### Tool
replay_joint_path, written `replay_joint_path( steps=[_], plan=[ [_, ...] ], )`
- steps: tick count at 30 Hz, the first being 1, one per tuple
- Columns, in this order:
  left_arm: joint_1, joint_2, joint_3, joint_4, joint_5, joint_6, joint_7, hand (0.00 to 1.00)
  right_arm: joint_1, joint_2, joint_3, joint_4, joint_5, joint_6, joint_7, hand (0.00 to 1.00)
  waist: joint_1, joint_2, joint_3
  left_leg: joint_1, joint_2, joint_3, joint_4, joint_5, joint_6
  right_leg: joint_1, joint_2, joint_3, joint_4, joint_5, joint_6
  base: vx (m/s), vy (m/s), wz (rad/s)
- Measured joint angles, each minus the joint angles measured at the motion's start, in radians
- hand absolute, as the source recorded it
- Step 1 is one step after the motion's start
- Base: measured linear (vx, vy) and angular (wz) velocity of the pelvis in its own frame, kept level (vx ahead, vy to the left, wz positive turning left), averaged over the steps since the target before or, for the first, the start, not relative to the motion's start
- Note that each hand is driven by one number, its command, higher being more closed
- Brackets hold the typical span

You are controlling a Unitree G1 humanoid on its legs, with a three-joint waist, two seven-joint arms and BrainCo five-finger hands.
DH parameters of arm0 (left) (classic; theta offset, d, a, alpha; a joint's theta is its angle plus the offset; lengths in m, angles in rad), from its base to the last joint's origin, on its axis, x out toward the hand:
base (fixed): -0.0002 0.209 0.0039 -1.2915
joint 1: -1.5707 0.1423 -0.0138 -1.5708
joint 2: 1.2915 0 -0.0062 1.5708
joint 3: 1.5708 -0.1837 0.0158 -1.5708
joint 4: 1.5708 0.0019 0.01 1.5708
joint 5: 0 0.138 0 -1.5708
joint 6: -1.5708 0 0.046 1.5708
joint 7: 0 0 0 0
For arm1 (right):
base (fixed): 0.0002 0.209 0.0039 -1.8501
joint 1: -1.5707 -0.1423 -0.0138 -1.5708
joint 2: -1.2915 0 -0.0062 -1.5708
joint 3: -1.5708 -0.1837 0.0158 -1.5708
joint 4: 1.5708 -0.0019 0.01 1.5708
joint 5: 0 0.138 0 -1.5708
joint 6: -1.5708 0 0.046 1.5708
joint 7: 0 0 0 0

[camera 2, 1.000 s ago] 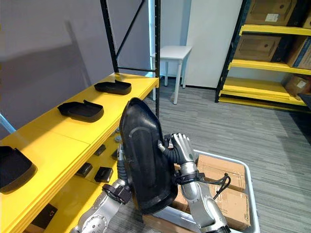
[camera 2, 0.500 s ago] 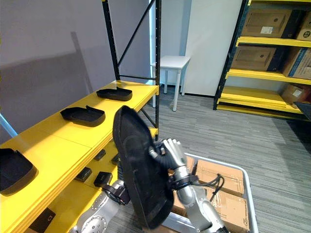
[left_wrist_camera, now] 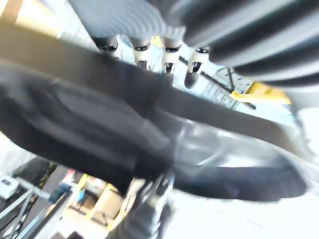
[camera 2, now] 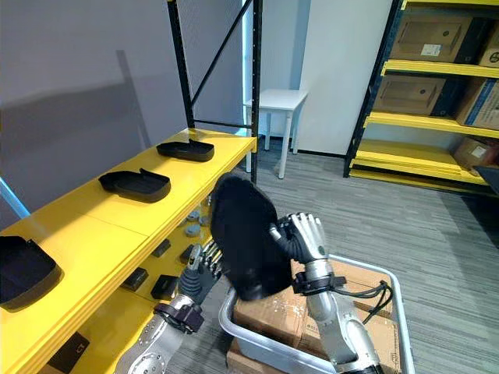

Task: Walk over and take plastic housings, then place them on the shelf

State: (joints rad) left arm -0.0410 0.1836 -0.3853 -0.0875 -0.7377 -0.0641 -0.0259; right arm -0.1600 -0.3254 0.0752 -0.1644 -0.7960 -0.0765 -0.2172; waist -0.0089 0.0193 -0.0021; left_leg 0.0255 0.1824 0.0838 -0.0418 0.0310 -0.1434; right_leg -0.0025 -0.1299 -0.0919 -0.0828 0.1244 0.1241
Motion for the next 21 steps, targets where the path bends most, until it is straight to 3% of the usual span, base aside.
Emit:
replay_joint_path(
  steps=[3, 7, 11, 17, 21],
  plan=[
    [0.020, -0.015, 0.029, 0.000, 0.060, 0.000, -0.001, 0.00, 0.006, 0.000, -0.041, 0.000, -0.018, 0.011, 0.000, 1.00, 0.002, -0.001, 0.001, 0.002, 0.000, 0.000, -0.005, 0.000, 0.000, 0.000, 0.000, 0.000, 0.000, -0.003, 0.001, 0.00, 0.000, 0.00],
    [0.069, -0.056, 0.122, -0.004, 0.247, -0.001, 0.023, 0.00, 0.022, 0.007, -0.166, -0.020, -0.040, 0.029, -0.009, 1.00, 0.000, -0.002, 0.013, 0.004, -0.001, -0.001, -0.011, 0.000, 0.000, 0.001, 0.000, -0.001, 0.000, -0.007, 0.002, 0.04, 0.006, 0.01],
    [0.087, -0.074, 0.173, -0.012, 0.379, -0.002, 0.045, 0.00, 0.040, 0.010, -0.211, -0.035, -0.044, 0.036, -0.018, 1.00, 0.000, -0.002, 0.026, 0.005, -0.001, -0.001, -0.014, 0.000, 0.000, 0.001, 0.000, -0.001, 0.000, -0.010, 0.003, 0.01, 0.002, 0.00],
    [0.097, -0.119, 0.202, -0.064, 0.617, -0.037, 0.100, 0.00, 0.051, 0.073, -0.199, -0.065, -0.046, 0.034, -0.018, 1.00, 0.001, -0.001, 0.040, 0.005, -0.002, 0.000, -0.014, -0.002, -0.002, 0.001, 0.000, -0.001, 0.000, -0.012, 0.004, 0.00, 0.000, 0.00],
    [0.095, -0.142, 0.179, -0.070, 0.786, -0.052, 0.169, 0.00, 0.055, 0.093, -0.101, -0.065, -0.034, 0.014, -0.018, 1.00, 0.000, -0.001, 0.043, 0.005, -0.002, 0.001, -0.014, -0.002, -0.002, 0.001, 0.000, 0.000, 0.000, -0.013, 0.004, 0.00, 0.000, 0.00]
  ],
)
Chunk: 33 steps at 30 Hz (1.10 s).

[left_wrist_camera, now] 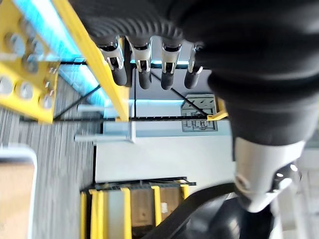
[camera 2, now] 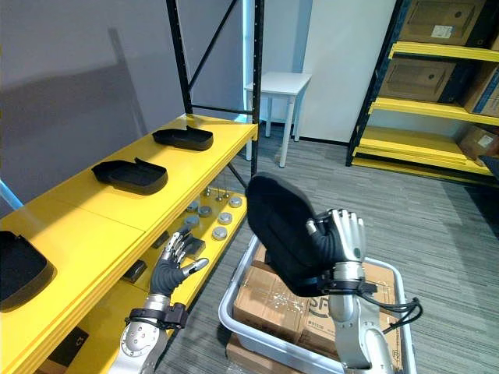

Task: Walk over and take plastic housings, then place them on the shelf

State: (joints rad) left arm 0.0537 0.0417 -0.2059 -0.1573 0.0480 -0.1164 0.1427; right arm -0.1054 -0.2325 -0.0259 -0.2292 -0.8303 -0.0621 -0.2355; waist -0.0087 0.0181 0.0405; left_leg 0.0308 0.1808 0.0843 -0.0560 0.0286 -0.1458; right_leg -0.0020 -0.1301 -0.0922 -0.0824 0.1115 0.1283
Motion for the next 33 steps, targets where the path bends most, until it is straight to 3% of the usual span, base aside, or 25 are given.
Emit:
replay_joint_path(
  steps=[5, 13, 14, 19, 24, 32, 33],
  plan=[
    [-0.004, -0.001, -0.051, 0.006, 0.054, -0.001, 0.028, 0.00, 0.000, 0.028, 0.080, 0.000, 0.005, -0.026, -0.001, 1.00, 0.009, 0.000, 0.003, 0.000, 0.000, 0.001, 0.000, 0.000, 0.000, 0.000, 0.000, 0.001, 0.000, 0.000, 0.000, 0.00, 0.000, 0.00],
    [-0.087, -0.009, -0.129, 0.130, 0.021, 0.004, 0.056, 0.00, -0.033, 0.111, 0.269, 0.004, 0.122, -0.040, -0.010, 1.00, 0.026, -0.003, 0.006, 0.017, -0.001, 0.023, -0.008, -0.001, -0.001, -0.002, 0.000, 0.019, 0.000, 0.000, 0.000, 0.00, 0.003, -0.07],
    [-0.098, -0.009, -0.129, 0.151, 0.012, 0.011, 0.063, 1.00, -0.044, 0.117, 0.283, 0.006, 0.136, -0.040, -0.011, 1.00, 0.025, -0.005, 0.007, 0.019, -0.002, 0.026, -0.008, -0.002, -0.002, -0.002, 0.000, 0.023, 0.000, 0.000, 0.000, 0.01, 0.015, -0.09],
    [-0.145, -0.008, -0.133, 0.202, -0.059, 0.024, 0.115, 1.00, -0.061, 0.113, 0.323, 0.010, 0.182, -0.039, -0.020, 1.00, 0.024, -0.015, 0.014, 0.022, -0.002, 0.031, -0.008, -0.003, -0.003, -0.002, 0.000, 0.026, 0.000, 0.000, 0.000, 0.00, 0.005, -0.02],
    [-0.179, -0.009, -0.140, 0.238, -0.261, -0.001, 0.190, 1.00, -0.064, 0.110, 0.373, 0.019, 0.202, -0.037, -0.048, 1.00, 0.021, -0.016, 0.014, 0.024, -0.002, 0.033, -0.008, -0.003, -0.003, -0.003, 0.000, 0.028, 0.000, 0.000, 0.000, 0.00, 0.000, 0.00],
    [-0.122, -0.011, -0.100, 0.177, -0.318, -0.038, 0.246, 1.00, -0.074, 0.110, 0.438, 0.047, 0.233, -0.044, -0.109, 1.00, 0.021, -0.016, 0.013, 0.016, -0.001, 0.020, -0.004, -0.003, -0.003, 0.001, 0.000, 0.015, 0.000, 0.000, 0.000, 0.00, 0.004, 0.04],
    [-0.093, -0.015, -0.077, 0.137, -0.304, -0.038, 0.247, 1.00, -0.072, 0.115, 0.443, 0.047, 0.245, -0.056, -0.109, 0.00, 0.022, -0.016, 0.013, 0.007, -0.001, 0.006, 0.000, -0.003, -0.003, 0.002, -0.001, 0.002, 0.000, 0.000, 0.000, 0.00, -0.003, 0.33]
  ],
)
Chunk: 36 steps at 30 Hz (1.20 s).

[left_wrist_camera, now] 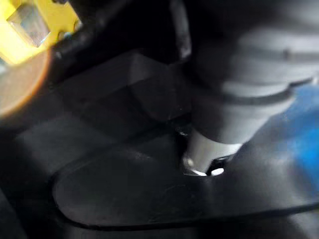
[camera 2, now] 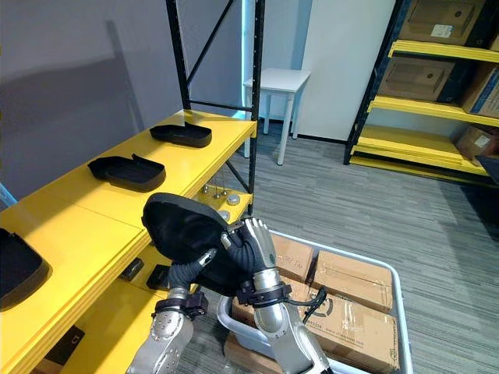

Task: Walk over and take plastic housings, then place them on the shelf

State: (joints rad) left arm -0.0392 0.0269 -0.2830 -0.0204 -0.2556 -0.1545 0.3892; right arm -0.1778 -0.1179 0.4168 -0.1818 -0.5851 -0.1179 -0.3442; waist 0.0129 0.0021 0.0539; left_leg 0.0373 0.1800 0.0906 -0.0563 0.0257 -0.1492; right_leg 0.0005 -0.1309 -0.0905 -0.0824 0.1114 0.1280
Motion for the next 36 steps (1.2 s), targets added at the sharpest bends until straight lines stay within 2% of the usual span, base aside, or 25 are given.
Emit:
replay_joint_path(
  steps=[4, 6, 8, 9, 10, 12, 13, 14, 15, 17, 18, 20, 21, 22, 23, 24, 25, 26, 27, 28, 29, 31, 32, 33, 36],
  plan=[
    [0.094, -0.026, 0.111, -0.138, 0.131, -0.001, 0.018, 1.00, 0.036, 0.020, 0.033, 0.002, 0.029, -0.054, 0.003, 0.00, 0.005, 0.002, 0.001, -0.049, -0.002, -0.099, 0.048, -0.006, -0.007, 0.039, -0.002, -0.095, 0.001, -0.016, -0.006, -0.01, -0.013, 0.73],
    [0.120, -0.032, 0.198, -0.187, 0.204, -0.018, 0.066, 1.00, 0.065, 0.029, 0.028, 0.005, 0.070, -0.083, 0.003, 0.00, 0.018, 0.006, 0.006, -0.097, -0.009, -0.187, 0.111, -0.021, -0.010, 0.080, -0.002, -0.182, 0.006, -0.040, -0.006, -0.04, -0.036, 1.17],
    [0.135, -0.031, 0.281, -0.233, 0.236, -0.032, 0.109, 1.00, 0.080, 0.026, 0.006, 0.012, 0.091, -0.095, 0.003, 0.00, 0.042, 0.018, 0.014, -0.142, -0.017, -0.220, 0.167, -0.029, -0.002, 0.103, -0.006, -0.259, 0.030, -0.068, -0.004, -0.09, -0.039, 1.13],
    [0.143, -0.027, 0.311, -0.260, 0.272, -0.036, 0.122, 1.00, 0.082, 0.027, -0.016, 0.014, 0.111, -0.100, 0.002, 0.00, 0.056, 0.022, 0.017, -0.167, -0.015, -0.180, 0.189, -0.044, 0.053, 0.112, -0.018, -0.295, 0.050, -0.088, -0.003, -0.08, -0.018, 0.91],
    [0.152, -0.024, 0.322, -0.277, 0.289, -0.039, 0.126, 1.00, 0.081, 0.027, -0.027, 0.013, 0.113, -0.101, 0.002, 0.00, 0.060, 0.023, 0.018, -0.176, -0.002, -0.118, 0.202, -0.048, 0.086, 0.115, -0.027, -0.313, 0.060, -0.096, -0.001, -0.05, -0.016, 1.08],
    [0.167, -0.023, 0.337, -0.318, 0.355, -0.066, 0.127, 1.00, 0.066, 0.024, -0.077, 0.014, 0.126, -0.107, -0.001, 0.00, 0.061, 0.031, 0.020, -0.201, 0.078, 0.166, 0.263, -0.021, 0.157, 0.139, -0.059, -0.396, 0.078, -0.115, 0.018, 0.01, 0.003, 1.07],
    [0.167, -0.022, 0.337, -0.326, 0.370, -0.070, 0.127, 1.00, 0.057, 0.023, -0.087, 0.017, 0.129, -0.108, -0.002, 0.00, 0.062, 0.033, 0.020, -0.207, 0.102, 0.248, 0.281, -0.017, 0.166, 0.138, -0.067, -0.413, 0.080, -0.117, 0.022, 0.05, 0.057, 0.90],
    [0.166, -0.020, 0.339, -0.346, 0.405, -0.071, 0.125, 1.00, 0.035, 0.022, -0.104, 0.016, 0.130, -0.111, -0.008, 0.00, 0.059, 0.034, 0.018, -0.219, 0.143, 0.394, 0.327, -0.012, 0.176, 0.140, -0.085, -0.445, 0.086, -0.121, 0.029, 0.11, 0.117, 0.78],
    [0.165, -0.016, 0.340, -0.362, 0.433, -0.072, 0.120, 1.00, 0.010, 0.019, -0.114, 0.017, 0.130, -0.110, -0.014, 0.00, 0.057, 0.033, 0.023, -0.233, 0.153, 0.479, 0.368, -0.005, 0.168, 0.142, -0.106, -0.471, 0.094, -0.117, 0.040, 0.16, 0.193, 0.75],
    [0.166, -0.006, 0.347, -0.366, 0.456, -0.071, 0.106, 1.00, -0.011, 0.021, -0.124, 0.016, 0.130, -0.110, -0.015, 0.00, 0.058, 0.026, 0.025, -0.234, 0.129, 0.512, 0.376, -0.016, 0.151, 0.161, -0.132, -0.502, 0.088, -0.108, 0.042, 0.17, 0.200, 0.59],
    [0.166, -0.004, 0.359, -0.370, 0.468, -0.071, 0.099, 1.00, -0.015, 0.031, -0.132, 0.014, 0.130, -0.110, -0.014, 0.00, 0.055, 0.015, 0.031, -0.219, 0.089, 0.493, 0.362, -0.025, 0.140, 0.197, -0.157, -0.541, 0.090, -0.105, 0.041, 0.18, 0.169, 0.80],
    [0.167, -0.012, 0.366, -0.384, 0.479, -0.072, 0.094, 1.00, -0.010, 0.047, -0.166, 0.014, 0.129, -0.110, -0.009, 0.00, 0.055, 0.015, 0.034, -0.188, 0.033, 0.448, 0.323, -0.034, 0.128, 0.221, -0.215, -0.607, 0.190, -0.105, 0.041, 0.18, 0.185, 0.91],
    [0.167, -0.013, 0.366, -0.386, 0.490, -0.072, 0.089, 1.00, -0.004, 0.046, -0.197, 0.013, 0.130, -0.108, -0.006, 0.00, 0.051, 0.019, 0.033, -0.151, -0.012, 0.413, 0.267, -0.027, 0.138, 0.198, -0.289, -0.627, 0.361, -0.104, 0.039, 0.16, 0.275, 1.11],
    [0.161, -0.006, 0.369, -0.388, 0.499, -0.072, 0.088, 1.00, 0.002, 0.047, -0.229, 0.013, 0.130, -0.105, 0.000, 0.00, 0.047, 0.011, 0.041, -0.102, -0.063, 0.369, 0.210, -0.019, 0.152, 0.154, -0.382, -0.606, 0.574, -0.071, -0.009, 0.15, 0.297, 1.17],
    [0.158, -0.004, 0.374, -0.388, 0.507, -0.071, 0.088, 1.00, 0.006, 0.048, -0.242, 0.012, 0.130, -0.101, 0.003, 0.00, 0.041, 0.010, 0.045, -0.084, -0.080, 0.342, 0.189, -0.019, 0.158, 0.128, -0.417, -0.570, 0.675, -0.049, -0.055, 0.17, 0.275, 1.60],
    [0.145, 0.015, 0.392, -0.391, 0.518, -0.070, 0.097, 1.00, 0.015, 0.064, -0.264, 0.012, 0.131, -0.099, 0.009, 0.00, 0.015, 0.004, 0.052, -0.078, -0.099, 0.258, 0.168, -0.023, 0.167, 0.021, -0.406, -0.426, 0.912, -0.110, -0.099, 0.15, 0.126, 1.47],
    [0.139, 0.024, 0.402, -0.391, 0.520, -0.068, 0.105, 1.00, 0.017, 0.070, -0.265, 0.012, 0.135, -0.099, 0.012, 0.00, 0.005, 0.002, 0.056, -0.077, -0.102, 0.225, 0.163, -0.023, 0.169, -0.019, -0.373, -0.373, 0.971, -0.156, -0.102, 0.19, 0.020, 1.87],
    [0.127, 0.033, 0.418, -0.389, 0.535, -0.064, 0.112, 1.00, 0.024, 0.081, -0.266, 0.012, 0.150, -0.099, 0.015, 0.00, -0.003, 0.002, 0.067, -0.070, -0.108, 0.161, 0.154, -0.020, 0.172, -0.078, -0.297, -0.294, 1.005, -0.220, -0.088, 0.15, -0.083, 1.31],
    [0.123, 0.038, 0.420, -0.389, 0.539, -0.064, 0.117, 1.00, 0.028, 0.082, -0.269, 0.012, 0.153, -0.100, 0.016, 0.00, -0.001, 0.001, 0.071, -0.066, -0.113, 0.135, 0.148, -0.016, 0.179, -0.101, -0.267, -0.274, 0.994, -0.244, -0.086, 0.23, -0.121, 1.70],
    [0.123, 0.040, 0.421, -0.389, 0.555, -0.064, 0.124, 1.00, 0.037, 0.082, -0.282, 0.013, 0.180, -0.100, 0.025, 0.00, -0.001, 0.001, 0.072, -0.057, -0.131, 0.069, 0.134, -0.012, 0.182, -0.137, -0.210, -0.250, 0.902, -0.283, -0.080, 0.20, -0.102, 1.33],
    [0.122, 0.042, 0.421, -0.390, 0.555, -0.064, 0.124, 1.00, 0.041, 0.082, -0.292, 0.013, 0.190, -0.101, 0.026, 0.00, -0.002, 0.002, 0.073, -0.054, -0.137, 0.044, 0.131, -0.011, 0.182, -0.146, -0.189, -0.237, 0.845, -0.289, -0.081, 0.24, -0.147, 1.63],
    [0.115, 0.050, 0.421, -0.389, 0.555, -0.064, 0.122, 1.00, 0.062, 0.083, -0.336, 0.012, 0.233, -0.102, 0.033, 0.00, -0.012, 0.000, 0.073, -0.056, -0.151, -0.046, 0.130, -0.009, 0.172, -0.157, -0.101, -0.135, 0.628, -0.293, -0.082, 0.17, -0.169, 1.42],
    [0.105, 0.059, 0.421, -0.389, 0.554, -0.064, 0.121, 1.00, 0.081, 0.083, -0.377, 0.010, 0.253, -0.102, 0.033, 0.00, -0.025, -0.019, 0.073, -0.060, -0.172, -0.108, 0.133, -0.007, 0.144, -0.145, -0.050, -0.034, 0.466, -0.259, -0.085, 0.14, -0.232, 1.60],
    [0.090, 0.060, 0.421, -0.378, 0.550, -0.066, 0.116, 1.00, 0.103, 0.076, -0.424, 0.005, 0.270, -0.101, 0.032, 0.00, -0.027, -0.022, 0.083, -0.054, -0.192, -0.162, 0.126, -0.010, 0.126, -0.129, -0.044, 0.000, 0.426, -0.216, -0.047, 0.15, -0.221, 1.33],
    [0.091, 0.058, 0.440, -0.382, 0.518, -0.067, 0.080, 1.00, 0.139, 0.049, -0.496, -0.002, 0.305, -0.098, 0.035, 0.00, -0.020, 0.022, 0.073, -0.052, -0.135, -0.181, 0.090, -0.003, 0.108, -0.089, 0.008, -0.032, 0.337, -0.200, -0.066, 0.21, -0.144, 0.30]
  ],
)
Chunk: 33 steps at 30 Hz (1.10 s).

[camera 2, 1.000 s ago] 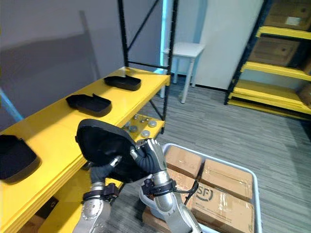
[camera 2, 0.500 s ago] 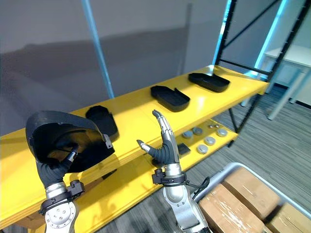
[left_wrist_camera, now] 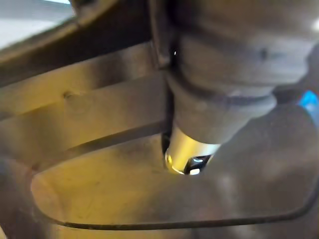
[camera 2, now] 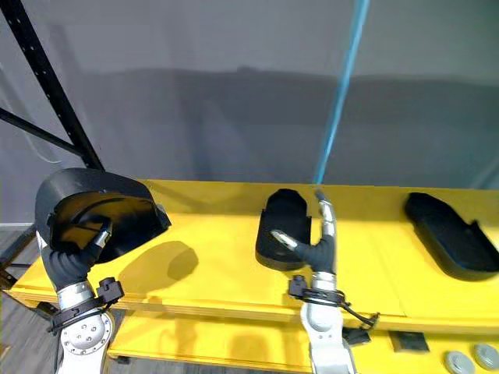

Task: Walk over and take plastic housings, then place them on the shelf

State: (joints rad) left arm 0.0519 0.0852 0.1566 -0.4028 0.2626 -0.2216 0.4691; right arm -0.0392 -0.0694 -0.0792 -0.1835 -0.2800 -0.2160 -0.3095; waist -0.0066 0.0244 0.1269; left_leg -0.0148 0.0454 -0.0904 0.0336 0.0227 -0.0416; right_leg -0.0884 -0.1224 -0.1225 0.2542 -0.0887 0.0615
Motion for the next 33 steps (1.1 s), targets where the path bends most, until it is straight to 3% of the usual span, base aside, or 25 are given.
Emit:
replay_joint_path(
  steps=[1, 5, 6, 10, 12, 14, 15, 16, 21, 28, 33],
  plan=[
    [0.000, 0.000, 0.008, -0.001, -0.017, -0.001, -0.012, 1.00, 0.005, -0.001, -0.008, -0.002, 0.000, 0.000, 0.003, 0.00, -0.003, 0.001, 0.000, 0.003, 0.009, 0.001, -0.006, -0.001, -0.003, 0.009, 0.011, -0.002, -0.018, 0.006, -0.004, 0.19, -0.121, -0.11],
    [0.002, 0.039, 0.070, 0.020, -0.248, -0.001, -0.117, 1.00, 0.062, -0.006, -0.048, -0.090, 0.011, 0.001, 0.046, 0.00, -0.004, 0.003, -0.001, 0.006, 0.034, 0.003, -0.013, -0.012, -0.024, 0.042, 0.042, -0.005, -0.086, 0.021, -0.012, 0.12, -0.031, -0.02],
    [0.005, 0.097, 0.097, 0.053, -0.398, -0.001, -0.177, 1.00, 0.090, -0.007, -0.049, -0.109, 0.034, 0.002, 0.076, 0.00, -0.002, 0.003, -0.001, 0.013, 0.034, 0.001, -0.020, -0.012, -0.024, 0.058, 0.044, -0.012, -0.106, 0.022, -0.012, 0.10, 0.004, 0.14],
    [-0.018, 0.306, 0.082, 0.193, -0.681, 0.003, -0.287, 1.00, 0.171, -0.012, -0.049, -0.120, 0.044, 0.006, 0.119, 0.00, -0.010, 0.004, -0.002, -0.021, 0.027, -0.056, -0.035, 0.001, -0.034, 0.067, 0.037, -0.077, -0.134, 0.022, -0.012, 0.05, 0.013, 0.48],
    [-0.021, 0.411, 0.069, 0.275, -0.827, 0.020, -0.327, 1.00, 0.225, -0.012, -0.051, -0.127, 0.044, 0.012, 0.132, 0.00, -0.012, 0.004, -0.002, -0.034, 0.025, -0.078, -0.056, 0.017, -0.034, 0.062, 0.035, -0.103, -0.142, 0.021, -0.013, 0.03, 0.003, 0.41],
    [-0.017, 0.571, 0.026, 0.367, -0.983, 0.059, -0.382, 1.00, 0.278, -0.017, -0.059, -0.131, 0.044, 0.027, 0.136, 0.00, -0.011, 0.005, -0.001, -0.033, 0.025, -0.086, -0.087, 0.038, -0.033, 0.056, 0.033, -0.115, -0.140, 0.017, -0.015, 0.03, 0.001, 0.21],
    [-0.017, 0.612, 0.012, 0.388, -1.015, 0.068, -0.396, 1.00, 0.287, -0.019, -0.057, -0.133, 0.044, 0.029, 0.136, 0.00, -0.011, 0.005, -0.001, -0.033, 0.025, -0.085, -0.091, 0.041, -0.033, 0.054, 0.032, -0.115, -0.140, 0.017, -0.016, 0.02, 0.007, 0.04],
    [-0.018, 0.710, -0.018, 0.427, -1.084, 0.086, -0.431, 1.00, 0.306, -0.024, -0.049, -0.138, 0.044, 0.030, 0.136, 0.00, -0.012, 0.006, -0.002, -0.032, 0.025, -0.081, -0.103, 0.048, -0.032, 0.049, 0.031, -0.114, -0.140, 0.016, -0.016, 0.00, 0.000, 0.00],
    [-0.024, 0.931, -0.099, 0.544, -1.224, 0.128, -0.541, 1.00, 0.360, -0.056, 0.051, -0.145, 0.043, 0.032, 0.147, 0.00, -0.021, 0.012, -0.030, -0.031, 0.025, -0.048, -0.117, 0.050, -0.029, 0.033, 0.030, -0.095, -0.139, 0.014, -0.019, 0.01, 0.014, -0.11],
    [-0.164, 1.054, -0.242, 0.751, -1.234, 0.193, -0.645, 1.00, 0.368, -0.057, 0.134, -0.143, 0.044, 0.033, 0.181, 0.00, -0.038, 0.019, -0.051, -0.033, 0.030, 0.019, -0.119, 0.053, -0.029, 0.008, 0.033, -0.060, -0.132, 0.018, -0.018, 0.00, 0.013, -0.16],
    [-0.300, 1.113, -0.370, 0.887, -1.129, 0.212, -0.677, 1.00, 0.370, -0.059, 0.201, -0.126, 0.044, 0.032, 0.198, 0.00, -0.054, 0.018, -0.060, -0.069, 0.037, 0.068, -0.123, 0.051, -0.031, -0.048, 0.042, -0.022, -0.127, 0.029, -0.022, -0.03, 0.014, -0.21]
  ],
)
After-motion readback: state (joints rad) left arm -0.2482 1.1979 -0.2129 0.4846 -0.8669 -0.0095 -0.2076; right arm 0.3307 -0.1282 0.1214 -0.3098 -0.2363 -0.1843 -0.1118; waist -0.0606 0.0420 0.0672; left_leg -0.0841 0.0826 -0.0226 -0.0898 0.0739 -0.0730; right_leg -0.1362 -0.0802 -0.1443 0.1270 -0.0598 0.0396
